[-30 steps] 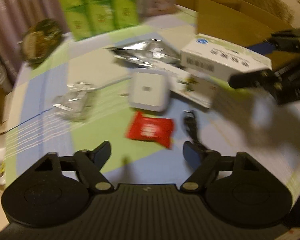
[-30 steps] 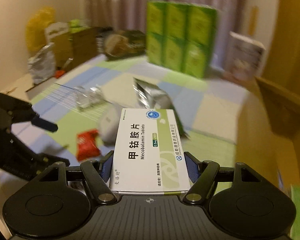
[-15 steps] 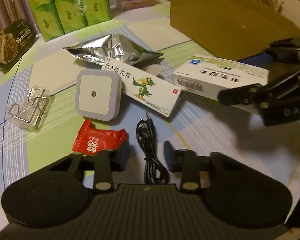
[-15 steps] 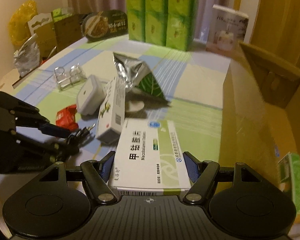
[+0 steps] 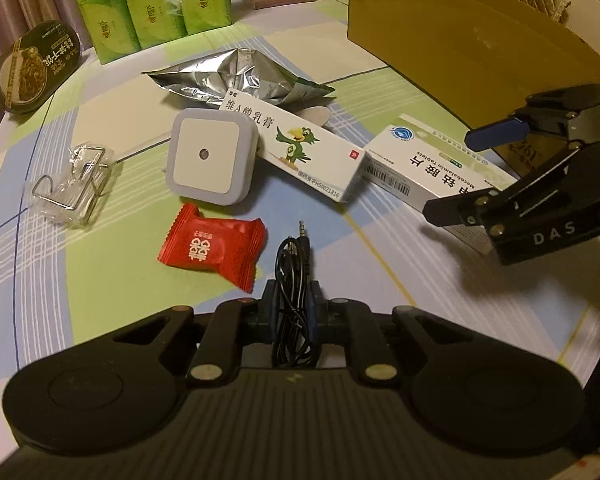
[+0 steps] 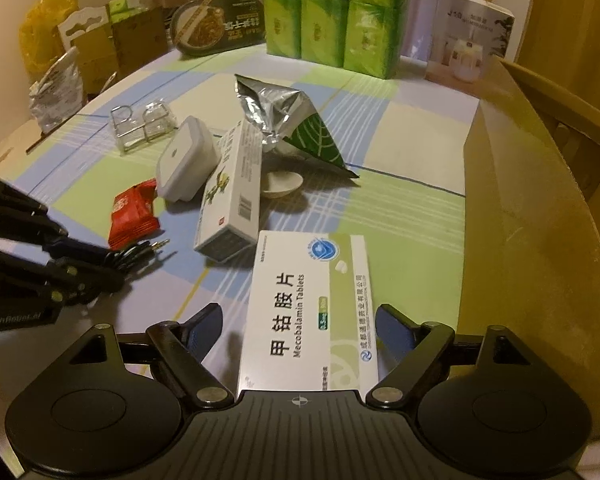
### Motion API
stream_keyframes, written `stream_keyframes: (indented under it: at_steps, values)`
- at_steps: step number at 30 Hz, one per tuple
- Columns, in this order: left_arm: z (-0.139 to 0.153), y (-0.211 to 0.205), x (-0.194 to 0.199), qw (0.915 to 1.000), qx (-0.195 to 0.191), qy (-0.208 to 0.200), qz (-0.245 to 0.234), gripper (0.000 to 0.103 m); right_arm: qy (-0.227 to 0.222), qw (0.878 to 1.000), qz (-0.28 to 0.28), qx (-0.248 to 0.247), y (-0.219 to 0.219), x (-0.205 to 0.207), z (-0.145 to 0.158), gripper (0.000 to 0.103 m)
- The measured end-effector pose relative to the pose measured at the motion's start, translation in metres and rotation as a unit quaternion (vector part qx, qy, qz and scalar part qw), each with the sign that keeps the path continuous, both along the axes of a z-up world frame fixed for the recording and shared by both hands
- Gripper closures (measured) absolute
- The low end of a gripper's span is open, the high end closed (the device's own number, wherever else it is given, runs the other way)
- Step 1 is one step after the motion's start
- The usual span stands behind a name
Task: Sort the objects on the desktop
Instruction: 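Grasp the black cable with the left tool while the right tool lifts the tablet box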
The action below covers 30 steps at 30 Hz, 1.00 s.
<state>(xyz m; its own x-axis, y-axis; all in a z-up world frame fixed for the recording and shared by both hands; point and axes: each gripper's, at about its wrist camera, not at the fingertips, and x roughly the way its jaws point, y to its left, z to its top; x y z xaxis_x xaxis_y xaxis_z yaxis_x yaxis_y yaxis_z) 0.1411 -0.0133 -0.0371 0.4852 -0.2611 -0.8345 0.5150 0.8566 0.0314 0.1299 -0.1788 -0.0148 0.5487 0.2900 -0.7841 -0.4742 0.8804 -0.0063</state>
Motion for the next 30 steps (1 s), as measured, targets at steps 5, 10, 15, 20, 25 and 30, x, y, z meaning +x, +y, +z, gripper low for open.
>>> stream_keyframes:
  at_steps: [5, 10, 15, 20, 25, 30]
  values:
    - [-0.003, 0.002, -0.001, 1.0, -0.003, 0.001, -0.002, 0.087, 0.011, 1.0, -0.007, -0.008, 0.002, 0.005, -0.006, 0.022]
    - [-0.003, 0.005, -0.001, 1.0, -0.008, 0.005, -0.001, 0.087, 0.017, 1.0, -0.007, -0.01, 0.007, 0.007, -0.009, 0.027]
    - [0.0, 0.003, -0.001, 0.9999, -0.009, 0.008, -0.006, 0.092, 0.011, 1.0, 0.003, -0.012, 0.011, 0.007, -0.008, 0.035]
    - [0.008, 0.002, -0.002, 0.9998, -0.019, -0.003, -0.009, 0.093, -0.024, 1.0, 0.003, 0.004, 0.01, 0.001, 0.009, 0.036]
    - [0.009, 0.0, 0.0, 0.9998, -0.018, -0.003, -0.007, 0.093, -0.022, 1.0, -0.007, 0.014, 0.006, 0.002, 0.011, 0.036]
    - [0.013, 0.001, 0.0, 0.9996, -0.027, -0.01, -0.003, 0.093, -0.03, 0.999, -0.007, 0.023, 0.006, 0.003, 0.016, 0.036]
